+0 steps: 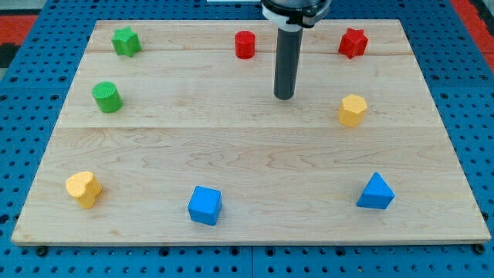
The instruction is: Place the green circle bottom to the green star
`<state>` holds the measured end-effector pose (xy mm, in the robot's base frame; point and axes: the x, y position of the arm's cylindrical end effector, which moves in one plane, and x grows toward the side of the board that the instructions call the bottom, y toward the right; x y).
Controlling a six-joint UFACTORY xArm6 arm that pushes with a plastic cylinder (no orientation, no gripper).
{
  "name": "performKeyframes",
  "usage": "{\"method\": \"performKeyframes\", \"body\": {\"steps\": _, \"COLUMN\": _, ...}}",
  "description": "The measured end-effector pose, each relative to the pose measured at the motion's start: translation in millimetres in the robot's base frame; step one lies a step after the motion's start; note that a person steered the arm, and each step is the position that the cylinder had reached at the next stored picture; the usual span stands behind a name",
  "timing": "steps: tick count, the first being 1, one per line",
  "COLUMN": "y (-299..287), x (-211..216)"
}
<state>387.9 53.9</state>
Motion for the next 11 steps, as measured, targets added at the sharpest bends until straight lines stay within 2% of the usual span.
{"method": "performKeyframes", "body": {"steps": 1, "y": -19.9, "x": 27.3}}
{"method": "performKeyframes", "body": {"steps": 3, "y": -117.4, "x": 39.4}}
{"method": "performKeyframes", "body": {"steps": 4, "y": -176.5, "x": 59.3}}
{"method": "performKeyframes", "body": {"steps": 5, "y": -249.9, "x": 63.4}}
{"method": "performKeyframes", "body": {"steps": 6, "y": -279.0, "x": 37.1}}
{"method": "performKeyframes", "body": {"steps": 8, "y": -276.8, "x": 7.9}}
{"method": "performKeyframes", "body": {"steps": 10, "y": -275.9, "x": -48.2}}
{"method": "performKeyframes", "body": {"steps": 11, "y": -229.3, "x": -8.0}}
